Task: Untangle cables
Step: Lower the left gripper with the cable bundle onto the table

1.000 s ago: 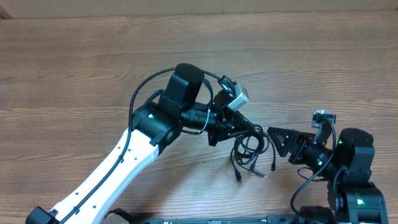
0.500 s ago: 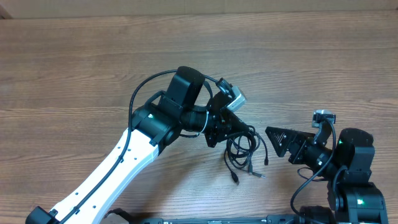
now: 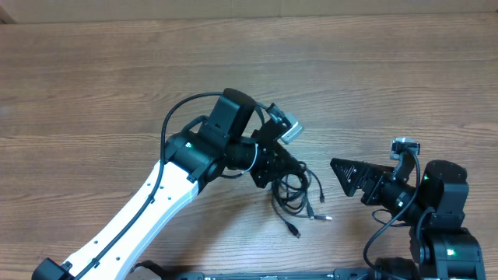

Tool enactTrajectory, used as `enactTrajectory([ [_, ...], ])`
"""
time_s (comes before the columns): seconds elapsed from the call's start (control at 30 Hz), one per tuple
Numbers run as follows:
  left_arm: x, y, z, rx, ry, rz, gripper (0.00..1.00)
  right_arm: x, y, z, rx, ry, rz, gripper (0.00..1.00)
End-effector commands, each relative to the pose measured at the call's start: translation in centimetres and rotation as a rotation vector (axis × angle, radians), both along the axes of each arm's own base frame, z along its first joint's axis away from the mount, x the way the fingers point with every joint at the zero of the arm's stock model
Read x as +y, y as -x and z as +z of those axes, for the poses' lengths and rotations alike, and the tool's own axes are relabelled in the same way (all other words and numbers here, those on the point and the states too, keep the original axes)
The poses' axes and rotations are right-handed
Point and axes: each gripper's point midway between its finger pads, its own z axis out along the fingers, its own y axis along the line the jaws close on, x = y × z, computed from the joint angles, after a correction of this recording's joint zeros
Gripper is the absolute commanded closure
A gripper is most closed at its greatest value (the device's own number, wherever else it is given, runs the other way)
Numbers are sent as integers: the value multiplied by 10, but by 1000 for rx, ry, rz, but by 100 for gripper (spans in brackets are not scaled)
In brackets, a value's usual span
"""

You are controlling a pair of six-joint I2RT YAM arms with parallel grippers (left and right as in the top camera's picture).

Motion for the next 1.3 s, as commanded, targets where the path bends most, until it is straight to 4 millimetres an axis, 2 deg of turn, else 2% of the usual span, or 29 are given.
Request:
enactTrajectory([
  [0.0, 11, -3, -3, -50, -76, 48, 95, 0, -2, 7, -27, 7, 0, 7],
  [0.03, 14, -4, -7, -47, -97, 60, 92, 0, -2, 7, -26, 7, 0, 7],
  [0.2, 34, -9, -27, -45, -236, 135, 60, -2, -1, 5, -17, 16, -11, 6],
  [0.23, 37, -11, -30, -46, -258, 147, 54, -4, -2, 3, -10, 23, -21, 3],
  [0.27, 40, -11, -33, -47, -277, 157, 41, -6, -2, 1, -5, 31, -32, 2],
  [0.3, 43, -12, -35, -48, -293, 165, 18, -8, -3, 0, -2, 40, -44, 1],
  [0.4, 52, -15, -41, -56, -351, 198, 0, -14, -5, -2, -1, 63, -74, 0],
  [0.73, 57, -14, -51, -42, -384, 204, 0, -20, -6, -7, 15, 87, -107, 0],
  [1.27, 67, 13, -148, 277, -528, 331, 0, -23, -5, -9, 28, 94, -121, 0],
])
